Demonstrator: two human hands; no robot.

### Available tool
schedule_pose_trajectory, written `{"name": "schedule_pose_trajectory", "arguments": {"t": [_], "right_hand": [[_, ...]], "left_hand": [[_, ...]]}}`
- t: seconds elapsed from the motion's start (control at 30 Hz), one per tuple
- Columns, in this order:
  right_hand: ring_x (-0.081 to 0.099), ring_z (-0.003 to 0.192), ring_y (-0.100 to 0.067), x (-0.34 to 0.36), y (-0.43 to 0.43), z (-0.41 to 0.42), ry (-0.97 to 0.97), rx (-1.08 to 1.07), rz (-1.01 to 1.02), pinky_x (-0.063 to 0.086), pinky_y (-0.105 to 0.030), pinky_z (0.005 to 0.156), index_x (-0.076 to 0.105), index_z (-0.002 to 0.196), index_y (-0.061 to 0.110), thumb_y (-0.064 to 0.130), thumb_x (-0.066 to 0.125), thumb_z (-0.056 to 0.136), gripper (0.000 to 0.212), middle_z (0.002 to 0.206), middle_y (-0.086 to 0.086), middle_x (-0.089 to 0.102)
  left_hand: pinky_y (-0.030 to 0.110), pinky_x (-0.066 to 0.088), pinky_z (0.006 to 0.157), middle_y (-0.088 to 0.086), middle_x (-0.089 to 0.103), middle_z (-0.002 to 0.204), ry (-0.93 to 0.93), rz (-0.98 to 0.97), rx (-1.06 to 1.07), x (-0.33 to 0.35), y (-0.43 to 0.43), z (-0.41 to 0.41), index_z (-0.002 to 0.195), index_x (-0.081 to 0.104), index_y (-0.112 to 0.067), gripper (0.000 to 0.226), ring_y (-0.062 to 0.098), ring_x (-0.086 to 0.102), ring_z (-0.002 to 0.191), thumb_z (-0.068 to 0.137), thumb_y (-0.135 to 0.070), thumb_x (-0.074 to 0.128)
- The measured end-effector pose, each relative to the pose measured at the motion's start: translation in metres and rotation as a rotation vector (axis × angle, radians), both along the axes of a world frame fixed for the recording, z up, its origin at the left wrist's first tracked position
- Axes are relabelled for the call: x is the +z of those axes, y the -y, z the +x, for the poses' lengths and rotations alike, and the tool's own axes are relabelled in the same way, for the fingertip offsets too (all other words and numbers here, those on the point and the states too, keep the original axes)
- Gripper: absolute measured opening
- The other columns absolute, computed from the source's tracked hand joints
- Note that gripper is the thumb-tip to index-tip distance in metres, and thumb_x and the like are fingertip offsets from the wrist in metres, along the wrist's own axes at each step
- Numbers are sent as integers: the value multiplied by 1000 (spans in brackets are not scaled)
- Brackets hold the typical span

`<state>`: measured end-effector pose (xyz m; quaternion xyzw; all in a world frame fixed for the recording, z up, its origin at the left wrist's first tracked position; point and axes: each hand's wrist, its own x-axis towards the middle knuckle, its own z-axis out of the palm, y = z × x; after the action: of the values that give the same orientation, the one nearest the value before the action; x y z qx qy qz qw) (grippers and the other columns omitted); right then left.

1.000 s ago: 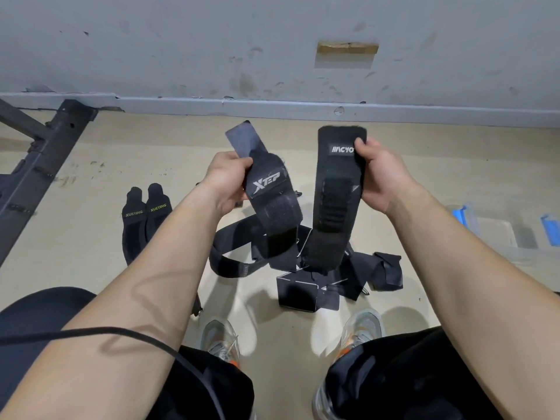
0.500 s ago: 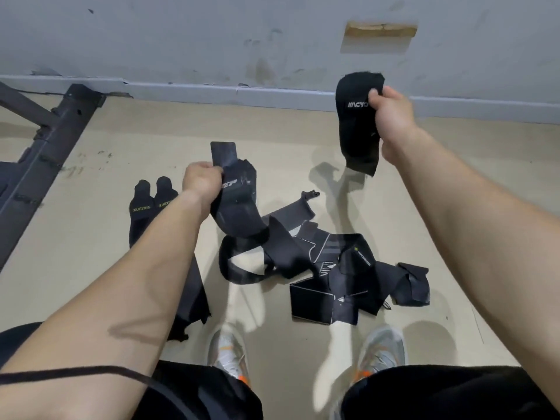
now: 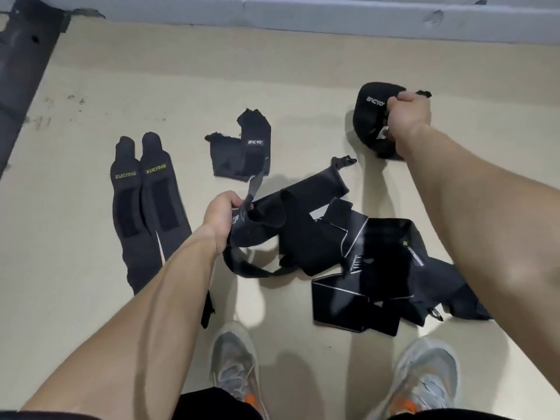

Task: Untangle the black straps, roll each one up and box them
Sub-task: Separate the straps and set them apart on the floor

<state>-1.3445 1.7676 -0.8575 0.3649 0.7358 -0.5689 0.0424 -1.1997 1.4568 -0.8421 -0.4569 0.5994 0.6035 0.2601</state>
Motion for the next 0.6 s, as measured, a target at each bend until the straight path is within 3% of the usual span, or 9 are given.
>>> {"name": "schedule_pose_trajectory", "arguments": {"t": [0.07, 0.13, 0.23, 0.3, 0.37, 0.43, 0.5, 0.6], "right_hand": [[64, 97, -18, -13, 3, -10, -13, 13, -85, 58, -33, 86, 55, 141, 24, 16, 49, 96, 46, 120, 3, 64], [62, 110, -20, -26, 8, -4, 19, 73, -86, 55, -37, 96, 51, 143, 23, 13, 49, 93, 52, 131, -1, 60], [64, 110, -21, -42, 18, 31, 47, 156, 31, 54, -36, 99, 65, 125, 20, 11, 49, 89, 40, 118, 0, 66], [63, 104, -13, -49, 23, 59, 2, 143, 126, 51, -23, 95, 67, 117, 18, 10, 45, 93, 33, 111, 7, 66], [61, 87, -5, -52, 29, 87, -15, 148, 201, 45, -8, 78, 67, 109, 20, 9, 42, 95, 31, 100, 10, 65], [62, 82, -9, -58, 36, 113, 56, 265, 123, 50, -18, 80, 68, 97, 25, 9, 44, 91, 29, 91, 9, 68], [66, 97, -17, -63, 39, 134, 155, 491, 127, 52, -32, 95, 71, 96, 28, 7, 48, 88, 33, 99, 4, 73], [62, 119, -24, -55, 43, 165, 270, 780, 186, 46, -34, 105, 68, 124, 20, -1, 44, 85, 50, 122, -4, 68]], "left_hand": [[12, 34, 39, -1, 50, 53, 8, 20, 16, -13, -4, 0, 72, 51, -15, 9, 13, 43, 34, 79, -12, 46], [10, 31, 36, -2, 48, 45, -1, 47, 36, -21, -7, 1, 71, 51, -13, 16, 12, 41, 30, 85, -11, 45], [11, 33, 36, -4, 47, 42, -5, 35, 17, -22, -13, 4, 74, 53, -13, 13, 13, 41, 31, 83, -11, 46], [14, 35, 40, -2, 49, 45, -5, 48, 9, -24, -12, 7, 71, 56, -12, 15, 14, 43, 34, 81, -11, 46], [21, 38, 47, 2, 51, 51, 5, 74, -3, -20, -14, 12, 68, 57, -11, 15, 16, 46, 40, 78, -11, 46], [23, 40, 52, 3, 50, 54, 8, 151, -26, -14, -17, 19, 68, 54, -12, 14, 17, 47, 44, 78, -13, 44], [26, 46, 63, 4, 53, 58, 17, 242, -11, -6, -20, 24, 70, 54, -13, 13, 18, 51, 51, 78, -17, 45], [30, 50, 76, 2, 60, 76, -25, 445, 13, 7, -15, 25, 80, 59, -14, 22, 20, 58, 74, 91, -31, 51]]}}
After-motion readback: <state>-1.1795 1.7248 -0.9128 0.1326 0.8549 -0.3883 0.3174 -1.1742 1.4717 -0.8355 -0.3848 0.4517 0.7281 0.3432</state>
